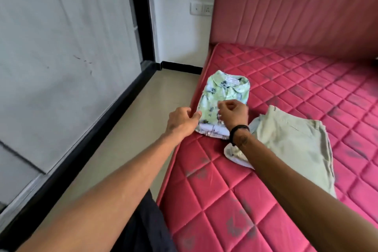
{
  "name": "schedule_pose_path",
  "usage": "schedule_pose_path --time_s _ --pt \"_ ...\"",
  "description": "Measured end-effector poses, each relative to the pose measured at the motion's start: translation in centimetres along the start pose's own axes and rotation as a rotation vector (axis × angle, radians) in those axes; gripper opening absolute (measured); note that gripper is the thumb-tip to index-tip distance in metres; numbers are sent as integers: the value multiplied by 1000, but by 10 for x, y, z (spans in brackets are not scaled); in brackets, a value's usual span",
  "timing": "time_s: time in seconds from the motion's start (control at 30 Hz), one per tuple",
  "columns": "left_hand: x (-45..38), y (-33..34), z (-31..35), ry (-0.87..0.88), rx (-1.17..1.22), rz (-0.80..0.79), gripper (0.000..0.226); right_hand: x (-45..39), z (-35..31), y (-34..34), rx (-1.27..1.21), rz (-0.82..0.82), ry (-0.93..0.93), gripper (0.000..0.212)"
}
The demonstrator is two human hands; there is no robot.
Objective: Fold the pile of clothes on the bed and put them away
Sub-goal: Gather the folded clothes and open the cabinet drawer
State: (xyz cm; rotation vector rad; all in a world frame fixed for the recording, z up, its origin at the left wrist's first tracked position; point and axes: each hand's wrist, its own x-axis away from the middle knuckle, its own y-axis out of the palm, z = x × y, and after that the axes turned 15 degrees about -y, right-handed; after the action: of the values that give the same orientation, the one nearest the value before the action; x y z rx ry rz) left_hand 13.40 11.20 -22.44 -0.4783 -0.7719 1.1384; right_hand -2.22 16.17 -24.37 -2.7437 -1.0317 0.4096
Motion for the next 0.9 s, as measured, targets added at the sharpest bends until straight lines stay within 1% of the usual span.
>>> schedule_pose_path --time_s 0.07,0.1,0.13,0.2,0.27,0.33,0.37,0.43,0.53,0.57,0.63,0.67,0.7,0.73,0.77,0.8,0.87,0.9 --pt "-21 18 2 -84 12 -52 55 -24 20 -14 130 157 -69 24" --pt "-31 24 0 -134 16 -77 66 -35 30 -19 159 204 -79 33" --pt "-43 31 -3 -180 31 -104 76 -46 40 -24 181 218 -64 45" --pt "-69 43 -7 -262 94 -155 97 -68 62 -31 186 176 44 73" --pt "-93 54 -7 -302 163 -197 118 -85 84 -36 159 60 202 99" --pt "-116 67 -5 -326 254 -290 125 -106 114 -37 118 -15 329 125" --pt "-119 71 -2 -336 300 -350 124 -111 123 -39 79 -39 362 126" --pt "-127 83 1 -350 378 -448 125 -117 130 -37 -67 -119 405 107" --pt "-134 97 2 -387 490 -492 129 -113 115 -34 -265 -325 451 83" --pt "-134 98 1 -417 517 -523 125 -111 108 -33 -292 -372 433 74" --pt "-128 97 -3 -461 572 -551 103 -99 83 -31 -324 -436 380 46" --pt "-127 94 -11 -483 613 -555 99 -95 74 -27 -336 -445 360 32" --pt "-123 89 -18 -505 647 -579 102 -88 66 -24 -324 -431 347 21" --pt "-119 81 -28 -526 678 -608 104 -72 45 -19 -317 -441 351 19" --pt "-117 74 -36 -547 713 -635 100 -68 49 -15 -341 -464 365 20" --pt "-107 58 -42 -564 753 -644 88 -58 43 -8 -360 -493 379 20" --pt "-80 22 -57 -586 847 -623 50 -39 29 10 -368 -543 391 19" --pt "-64 2 -68 -589 901 -612 36 -28 19 23 -376 -577 390 18"
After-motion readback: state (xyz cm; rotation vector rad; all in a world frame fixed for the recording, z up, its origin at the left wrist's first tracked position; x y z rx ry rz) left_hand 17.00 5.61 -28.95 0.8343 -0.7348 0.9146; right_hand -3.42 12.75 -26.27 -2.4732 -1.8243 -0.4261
